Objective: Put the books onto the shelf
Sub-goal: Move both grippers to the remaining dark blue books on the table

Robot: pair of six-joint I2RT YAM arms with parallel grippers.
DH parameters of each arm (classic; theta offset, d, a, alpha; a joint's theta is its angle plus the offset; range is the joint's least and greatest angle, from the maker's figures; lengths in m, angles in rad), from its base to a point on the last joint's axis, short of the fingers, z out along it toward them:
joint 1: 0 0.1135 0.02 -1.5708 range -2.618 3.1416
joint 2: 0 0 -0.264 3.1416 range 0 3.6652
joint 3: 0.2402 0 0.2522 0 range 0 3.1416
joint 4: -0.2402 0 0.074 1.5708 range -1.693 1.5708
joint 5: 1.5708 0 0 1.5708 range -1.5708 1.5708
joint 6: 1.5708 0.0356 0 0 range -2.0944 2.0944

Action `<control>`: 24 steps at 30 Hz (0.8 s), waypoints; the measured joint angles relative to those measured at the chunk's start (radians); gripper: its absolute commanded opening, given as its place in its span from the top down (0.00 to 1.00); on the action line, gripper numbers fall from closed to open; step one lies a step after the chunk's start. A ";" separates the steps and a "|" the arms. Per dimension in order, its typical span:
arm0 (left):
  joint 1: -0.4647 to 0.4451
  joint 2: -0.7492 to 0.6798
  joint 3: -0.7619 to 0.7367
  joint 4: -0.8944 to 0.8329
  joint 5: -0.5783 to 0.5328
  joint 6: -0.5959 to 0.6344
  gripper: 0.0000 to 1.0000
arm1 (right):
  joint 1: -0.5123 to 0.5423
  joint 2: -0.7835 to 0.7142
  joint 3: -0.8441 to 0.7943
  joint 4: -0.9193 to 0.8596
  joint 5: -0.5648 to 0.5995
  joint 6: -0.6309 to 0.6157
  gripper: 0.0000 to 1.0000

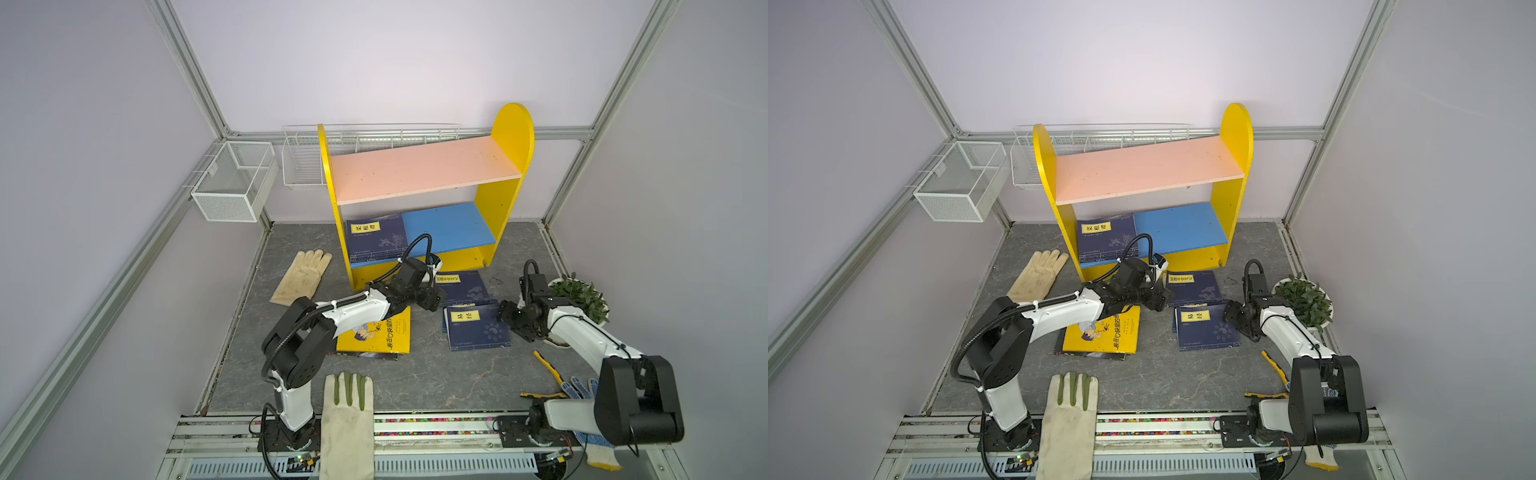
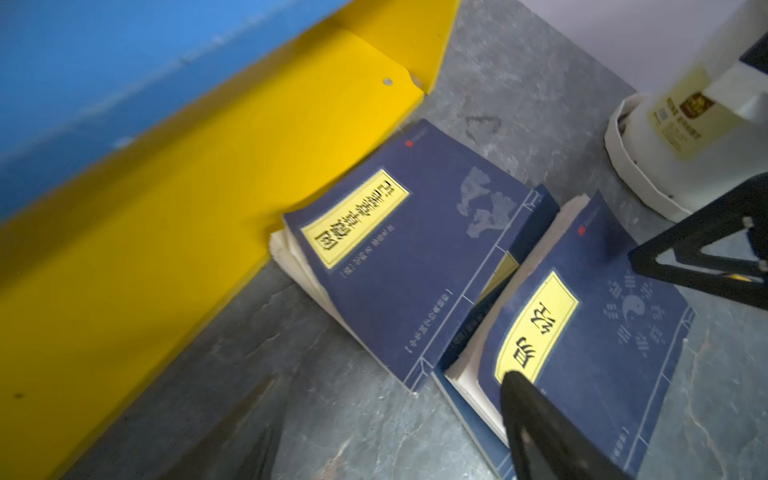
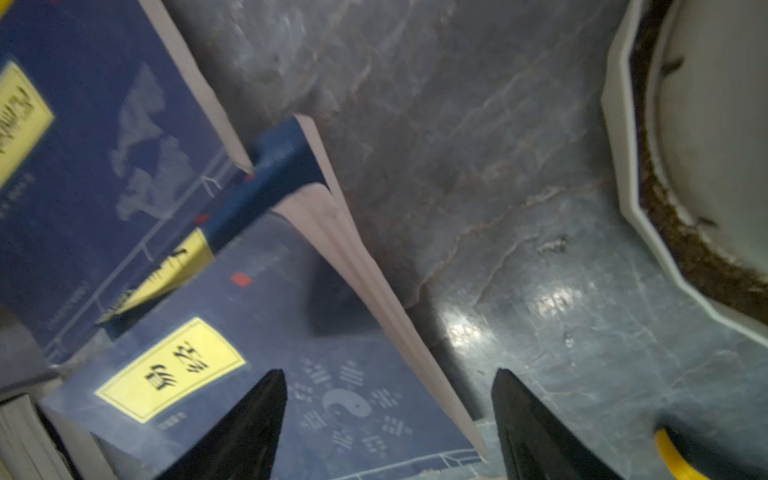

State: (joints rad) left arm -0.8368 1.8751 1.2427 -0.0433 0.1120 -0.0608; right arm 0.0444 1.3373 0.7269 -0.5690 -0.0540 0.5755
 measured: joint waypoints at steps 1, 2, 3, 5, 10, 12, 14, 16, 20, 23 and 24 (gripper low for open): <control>-0.002 0.024 0.023 -0.017 0.017 0.010 0.19 | -0.008 0.000 -0.008 -0.009 -0.014 -0.013 0.21; -0.003 0.042 0.040 -0.031 0.031 0.016 0.20 | -0.015 0.001 -0.014 -0.016 -0.030 -0.028 0.22; -0.005 0.062 0.061 -0.047 0.046 0.022 0.21 | -0.019 0.003 -0.018 -0.023 -0.045 -0.041 0.22; -0.006 0.094 0.095 -0.079 0.071 0.034 0.22 | -0.023 0.010 -0.020 -0.029 -0.078 -0.066 0.24; -0.007 0.166 0.161 -0.164 0.119 0.054 0.30 | -0.023 0.043 -0.020 -0.028 -0.140 -0.114 0.27; -0.008 0.188 0.181 -0.193 0.128 0.063 0.34 | -0.023 0.055 -0.019 -0.027 -0.159 -0.125 0.28; -0.008 0.206 0.196 -0.220 0.134 0.068 0.39 | -0.023 0.060 -0.015 -0.024 -0.181 -0.132 0.30; -0.008 0.218 0.207 -0.245 0.139 0.073 0.45 | -0.023 0.060 -0.006 -0.016 -0.208 -0.139 0.31; -0.008 0.228 0.231 -0.283 0.148 0.085 0.55 | -0.022 0.060 0.015 0.019 -0.267 -0.144 0.34; -0.008 0.244 0.256 -0.301 0.151 0.092 0.60 | -0.022 0.060 0.031 0.049 -0.317 -0.147 0.36; -0.008 0.251 0.262 -0.306 0.151 0.095 0.61 | -0.021 0.060 0.038 0.059 -0.336 -0.147 0.36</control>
State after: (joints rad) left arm -0.8448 2.1258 1.5043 -0.3489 0.2634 0.0338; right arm 0.0231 1.3975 0.7647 -0.5102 -0.3904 0.4286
